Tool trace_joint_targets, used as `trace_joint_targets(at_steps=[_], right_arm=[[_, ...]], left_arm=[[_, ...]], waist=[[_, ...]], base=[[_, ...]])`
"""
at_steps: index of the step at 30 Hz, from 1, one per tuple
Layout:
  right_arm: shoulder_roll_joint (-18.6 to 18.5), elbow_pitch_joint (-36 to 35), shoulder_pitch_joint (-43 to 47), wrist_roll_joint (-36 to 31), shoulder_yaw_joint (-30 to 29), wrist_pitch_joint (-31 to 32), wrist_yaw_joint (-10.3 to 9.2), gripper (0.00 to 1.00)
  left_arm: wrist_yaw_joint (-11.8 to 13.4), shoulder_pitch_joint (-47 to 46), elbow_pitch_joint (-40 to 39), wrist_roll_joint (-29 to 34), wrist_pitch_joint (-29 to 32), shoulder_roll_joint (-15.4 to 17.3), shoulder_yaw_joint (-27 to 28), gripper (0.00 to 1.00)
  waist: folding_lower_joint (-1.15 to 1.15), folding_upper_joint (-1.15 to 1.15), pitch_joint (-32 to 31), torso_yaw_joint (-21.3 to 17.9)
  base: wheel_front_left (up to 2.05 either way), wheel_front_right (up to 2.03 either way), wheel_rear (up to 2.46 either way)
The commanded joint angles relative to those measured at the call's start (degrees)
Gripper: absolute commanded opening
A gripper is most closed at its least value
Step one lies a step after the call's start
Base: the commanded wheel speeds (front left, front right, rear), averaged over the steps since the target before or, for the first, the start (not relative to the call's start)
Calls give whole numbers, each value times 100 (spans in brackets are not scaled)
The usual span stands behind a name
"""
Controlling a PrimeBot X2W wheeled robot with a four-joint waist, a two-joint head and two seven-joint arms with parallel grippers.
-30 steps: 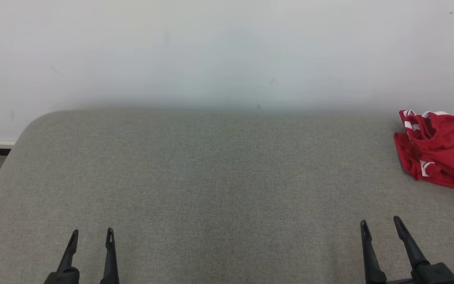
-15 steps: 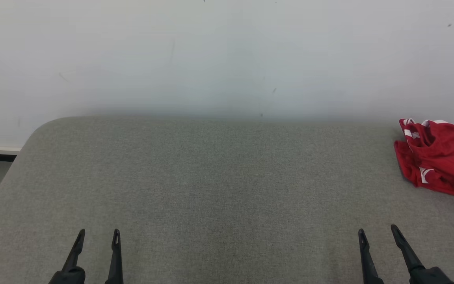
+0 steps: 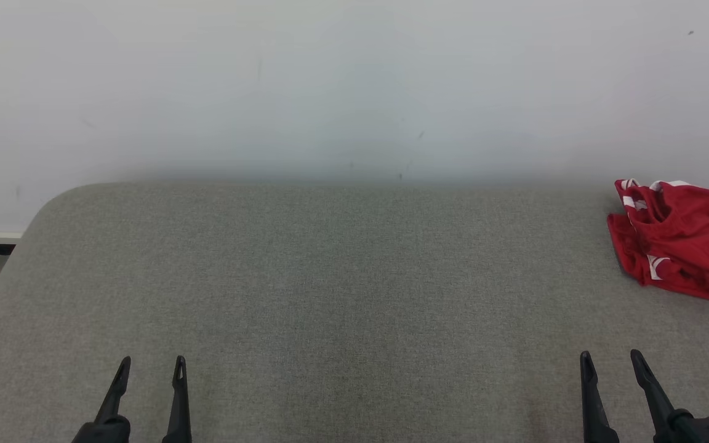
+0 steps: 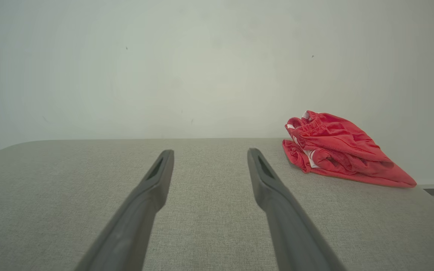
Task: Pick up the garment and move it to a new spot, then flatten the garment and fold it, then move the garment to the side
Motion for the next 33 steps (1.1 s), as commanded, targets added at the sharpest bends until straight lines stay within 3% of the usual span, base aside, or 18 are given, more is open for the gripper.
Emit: trace_joint_targets(at_steps=[1, 22, 23, 28, 33], right_arm=[[16, -26, -4, 35, 12, 12, -18, 100], [16, -20, 4, 120, 31, 25, -18, 100], [0, -9, -4, 92, 19, 44, 0, 0], [15, 240, 36, 106, 13, 62, 0, 0], [15, 379, -98, 666, -12, 193, 0, 0]], left_arm=[[22, 64, -22, 34, 4, 21, 0, 100], [137, 110, -93, -50, 44, 79, -14, 100], [106, 71, -83, -56, 59, 53, -23, 0], [98, 175, 123, -83, 61, -40, -76, 0], [-2, 142, 173, -597, 135, -120, 26, 0]], waist=[[0, 0, 2, -2], [0, 0, 15, 29], [0, 0, 16, 29], [1, 0, 17, 28], [1, 0, 33, 7]], base=[[0, 0, 0], [0, 0, 0], [0, 0, 0], [0, 0, 0], [0, 0, 0]])
